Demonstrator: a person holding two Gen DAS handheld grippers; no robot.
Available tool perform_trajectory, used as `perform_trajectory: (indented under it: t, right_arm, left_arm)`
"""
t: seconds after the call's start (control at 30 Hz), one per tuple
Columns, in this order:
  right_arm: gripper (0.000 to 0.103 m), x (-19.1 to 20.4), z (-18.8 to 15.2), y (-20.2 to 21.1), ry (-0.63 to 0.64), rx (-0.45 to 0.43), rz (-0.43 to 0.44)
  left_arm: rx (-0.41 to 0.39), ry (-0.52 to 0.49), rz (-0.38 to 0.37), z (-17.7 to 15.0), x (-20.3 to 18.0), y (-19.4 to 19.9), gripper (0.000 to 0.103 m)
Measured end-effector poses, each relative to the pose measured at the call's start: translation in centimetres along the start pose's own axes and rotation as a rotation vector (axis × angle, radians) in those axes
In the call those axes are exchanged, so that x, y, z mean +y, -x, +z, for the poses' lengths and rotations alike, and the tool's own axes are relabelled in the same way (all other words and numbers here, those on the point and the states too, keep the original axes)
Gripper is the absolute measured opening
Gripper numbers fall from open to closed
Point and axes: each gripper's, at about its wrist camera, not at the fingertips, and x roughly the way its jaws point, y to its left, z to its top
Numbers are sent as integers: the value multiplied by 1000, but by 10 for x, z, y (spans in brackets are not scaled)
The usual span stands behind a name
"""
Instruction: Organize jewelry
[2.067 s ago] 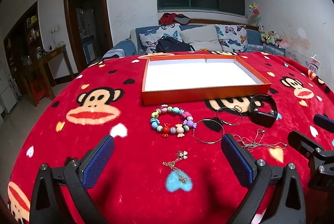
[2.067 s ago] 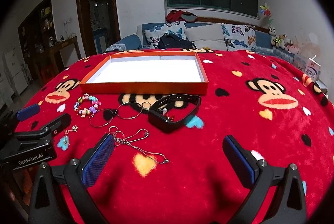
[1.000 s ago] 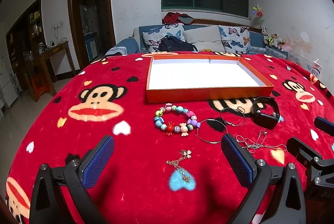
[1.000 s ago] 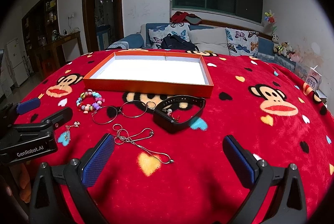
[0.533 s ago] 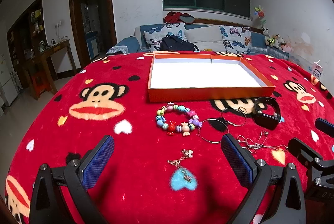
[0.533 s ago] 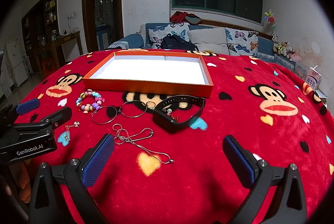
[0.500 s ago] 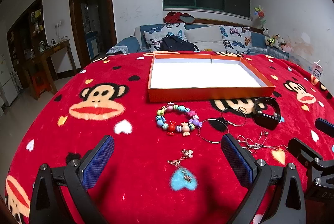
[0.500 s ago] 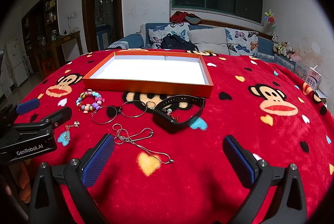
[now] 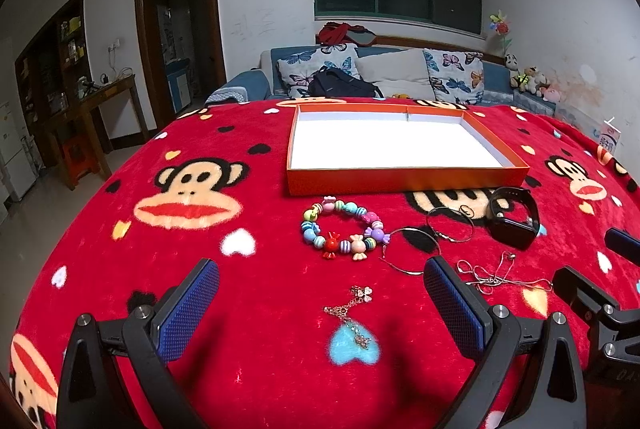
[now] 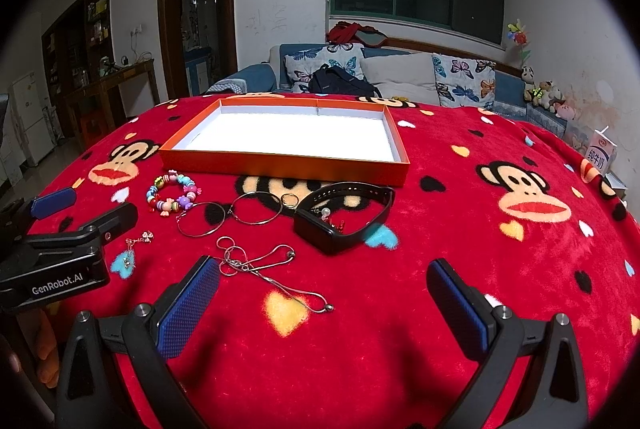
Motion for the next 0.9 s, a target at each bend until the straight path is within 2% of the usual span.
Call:
perform_trajectory:
  t: [0.53, 0.9]
  right_arm:
    - [103, 3, -2, -1, 3, 11, 16]
    - [103, 2, -3, -6, 4, 55, 60]
  left_arm:
    - [2, 2, -6, 0, 2, 0, 103]
    - [10, 6, -29, -2, 6, 0, 103]
